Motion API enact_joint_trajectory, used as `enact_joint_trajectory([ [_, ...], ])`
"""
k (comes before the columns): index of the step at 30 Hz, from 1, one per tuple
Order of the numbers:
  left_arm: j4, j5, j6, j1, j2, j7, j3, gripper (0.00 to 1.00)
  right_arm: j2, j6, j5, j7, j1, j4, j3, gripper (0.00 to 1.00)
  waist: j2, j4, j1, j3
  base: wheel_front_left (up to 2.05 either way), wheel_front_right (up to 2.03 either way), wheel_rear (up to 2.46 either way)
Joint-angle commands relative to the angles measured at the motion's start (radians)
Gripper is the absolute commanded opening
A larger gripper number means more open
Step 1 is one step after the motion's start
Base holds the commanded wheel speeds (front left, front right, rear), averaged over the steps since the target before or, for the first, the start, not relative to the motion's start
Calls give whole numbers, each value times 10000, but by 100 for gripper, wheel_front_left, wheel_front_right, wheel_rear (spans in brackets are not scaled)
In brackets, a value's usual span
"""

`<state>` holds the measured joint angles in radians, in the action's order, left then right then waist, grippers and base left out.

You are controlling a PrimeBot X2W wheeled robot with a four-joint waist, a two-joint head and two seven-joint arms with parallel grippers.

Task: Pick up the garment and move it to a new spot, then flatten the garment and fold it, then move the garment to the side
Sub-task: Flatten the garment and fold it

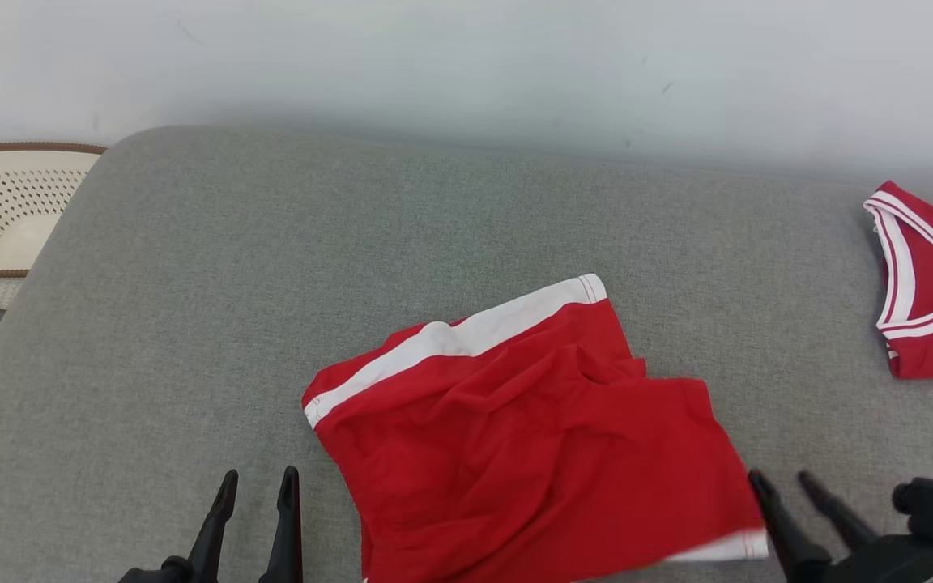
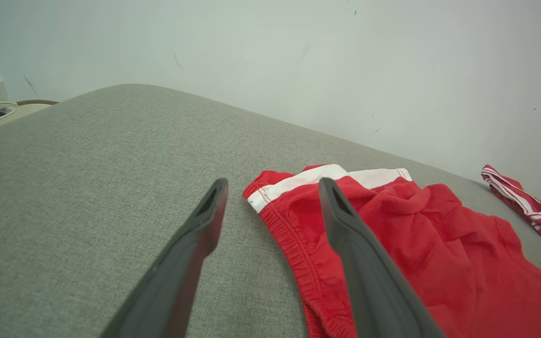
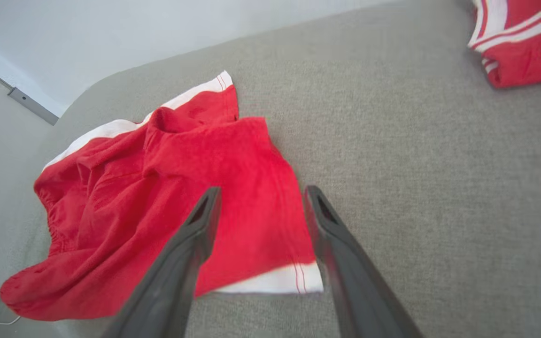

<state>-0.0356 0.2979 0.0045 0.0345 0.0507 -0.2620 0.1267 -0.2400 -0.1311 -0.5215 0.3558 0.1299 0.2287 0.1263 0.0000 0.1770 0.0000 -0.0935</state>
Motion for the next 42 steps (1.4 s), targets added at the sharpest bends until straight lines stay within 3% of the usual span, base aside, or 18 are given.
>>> enact_joint_trajectory([
  [1, -37, -114, -18, -90, 5, -38, -51, 100, 10, 9, 363, -241, -174, 92, -97, 100, 0, 5, 0, 3, 0, 0, 0],
  [15, -101, -330, -211, -232, 5, -38, 201, 100, 269, 9, 1499, -2820, -825, -202, 434, 100, 0, 67, 0, -39, 0, 0, 0],
  [25, -828, -1091, -903, -972, 11, -38, 1591, 100, 292, 9, 1635, -3369, -1033, -761, 540, 100, 0, 91, 0, -21, 0, 0, 0],
  [36, -1962, -971, -1090, -438, 8, -38, 2056, 100, 278, 9, 1540, -3578, -1253, -1082, 788, 100, 0, -301, 0, -47, 0, 0, 0],
  [37, -2043, -917, -1113, -350, 8, -38, 2060, 65, 261, 9, 1522, -3580, -1277, -1104, 783, 100, 0, -336, 0, -48, 0, 0, 0],
  [38, -2135, -934, -1138, -264, 9, -38, 2062, 11, 241, 9, 1520, -3572, -1292, -1141, 790, 100, 0, -376, 0, -51, 0, 0, 0],
  [39, -2230, -942, -1160, -69, 10, -38, 1949, 0, 248, 9, 1493, -3613, -1334, -1184, 823, 100, 0, -446, 0, -53, 0, 0, 0],
  [42, -2159, -1039, -1190, 213, 38, -38, 1695, 0, 227, 9, 1477, -3663, -1353, -1254, 880, 100, 0, -532, 0, -42, 0, 0, 0],
])
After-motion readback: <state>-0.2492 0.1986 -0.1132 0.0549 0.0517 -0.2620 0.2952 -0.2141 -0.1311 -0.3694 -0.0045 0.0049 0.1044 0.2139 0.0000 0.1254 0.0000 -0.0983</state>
